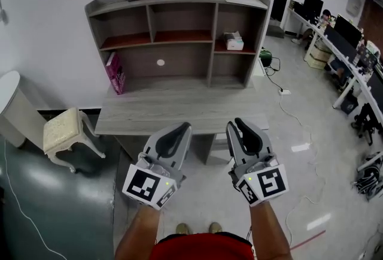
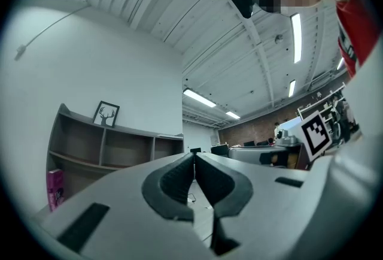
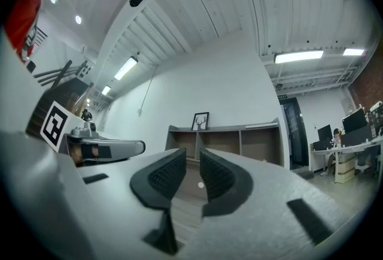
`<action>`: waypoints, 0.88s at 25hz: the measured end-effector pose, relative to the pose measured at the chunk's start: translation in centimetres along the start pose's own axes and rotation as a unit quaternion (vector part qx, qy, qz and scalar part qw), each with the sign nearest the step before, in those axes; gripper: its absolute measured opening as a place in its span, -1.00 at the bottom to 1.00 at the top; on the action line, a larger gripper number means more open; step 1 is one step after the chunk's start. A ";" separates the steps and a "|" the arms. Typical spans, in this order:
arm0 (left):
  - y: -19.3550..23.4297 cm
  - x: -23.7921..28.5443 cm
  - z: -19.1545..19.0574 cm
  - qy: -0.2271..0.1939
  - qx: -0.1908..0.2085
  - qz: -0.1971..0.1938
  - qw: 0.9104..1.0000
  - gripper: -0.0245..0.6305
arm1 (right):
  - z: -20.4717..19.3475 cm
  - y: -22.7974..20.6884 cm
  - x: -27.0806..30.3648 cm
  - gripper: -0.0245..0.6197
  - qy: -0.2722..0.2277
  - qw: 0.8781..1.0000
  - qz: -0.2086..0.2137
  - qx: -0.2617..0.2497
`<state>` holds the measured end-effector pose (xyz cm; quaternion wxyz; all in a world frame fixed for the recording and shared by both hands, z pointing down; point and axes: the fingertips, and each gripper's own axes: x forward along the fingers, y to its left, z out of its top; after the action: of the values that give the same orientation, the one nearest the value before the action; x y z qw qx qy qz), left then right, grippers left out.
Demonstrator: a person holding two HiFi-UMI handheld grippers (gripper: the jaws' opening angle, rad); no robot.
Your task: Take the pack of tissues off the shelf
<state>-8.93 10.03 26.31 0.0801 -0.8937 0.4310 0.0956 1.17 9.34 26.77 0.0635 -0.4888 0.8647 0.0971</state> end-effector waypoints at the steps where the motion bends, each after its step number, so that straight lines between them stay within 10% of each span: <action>1: 0.6 -0.3 0.0 0.000 -0.001 -0.001 1.000 -0.89 | -0.2 0.2 0.4 -0.64 0.003 1.000 -0.005 -0.001; 22: 9.4 5.6 -3.4 -0.008 -0.009 -0.017 1.000 -0.89 | -5.6 -6.8 9.1 0.47 0.059 0.991 -0.119 -0.012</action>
<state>-12.60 -0.74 27.67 0.0766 -0.9009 0.4140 0.1050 2.25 -2.92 29.64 0.0172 -0.5937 0.8015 0.0699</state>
